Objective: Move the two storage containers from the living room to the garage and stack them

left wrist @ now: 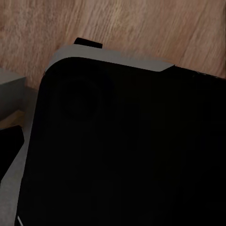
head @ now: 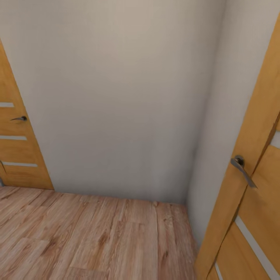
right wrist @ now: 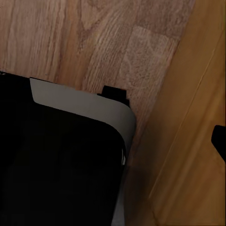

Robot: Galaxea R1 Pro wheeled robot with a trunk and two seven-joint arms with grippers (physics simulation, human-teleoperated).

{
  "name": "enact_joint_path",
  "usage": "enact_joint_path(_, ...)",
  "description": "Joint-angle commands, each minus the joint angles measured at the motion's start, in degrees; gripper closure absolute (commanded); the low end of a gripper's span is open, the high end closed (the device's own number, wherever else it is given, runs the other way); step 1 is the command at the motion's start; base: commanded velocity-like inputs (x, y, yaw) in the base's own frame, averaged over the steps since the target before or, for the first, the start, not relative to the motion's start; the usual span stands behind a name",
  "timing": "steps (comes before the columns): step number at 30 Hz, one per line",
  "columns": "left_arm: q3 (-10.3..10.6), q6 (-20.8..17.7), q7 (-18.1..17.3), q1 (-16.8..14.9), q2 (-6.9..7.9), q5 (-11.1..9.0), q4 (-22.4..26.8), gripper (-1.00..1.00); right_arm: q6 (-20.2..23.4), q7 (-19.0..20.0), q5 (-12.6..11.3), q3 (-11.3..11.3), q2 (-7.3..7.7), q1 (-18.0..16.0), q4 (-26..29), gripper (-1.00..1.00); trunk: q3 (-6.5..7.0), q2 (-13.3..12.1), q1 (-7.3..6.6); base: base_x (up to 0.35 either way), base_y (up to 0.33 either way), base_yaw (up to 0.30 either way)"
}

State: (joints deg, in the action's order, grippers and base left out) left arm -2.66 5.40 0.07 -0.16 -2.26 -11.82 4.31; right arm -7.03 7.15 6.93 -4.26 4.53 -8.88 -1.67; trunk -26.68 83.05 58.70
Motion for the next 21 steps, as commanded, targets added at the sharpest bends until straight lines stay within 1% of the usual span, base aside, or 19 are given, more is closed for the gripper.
enact_joint_path(1,-0.2,0.1,0.0,0.0,-0.02,-0.2,0.0,-1.00,-0.4,0.0,0.2,-0.4,0.00,-0.1,-0.2,-1.00,-0.05,0.0,0.03,0.322,0.000,0.000)
enact_joint_path(16,-0.3,0.1,0.0,0.0,-0.02,-0.1,0.0,-1.00,-0.4,0.1,0.4,-0.4,-0.40,-0.1,-0.2,-1.00,-0.05,0.0,0.03,0.322,0.001,0.000)
enact_joint_path(21,-0.2,0.1,0.0,0.0,-0.02,-0.2,0.0,-1.00,-0.3,0.0,0.3,-0.3,-0.35,-0.1,-0.2,-1.00,-0.05,0.0,0.03,0.321,0.090,0.000)
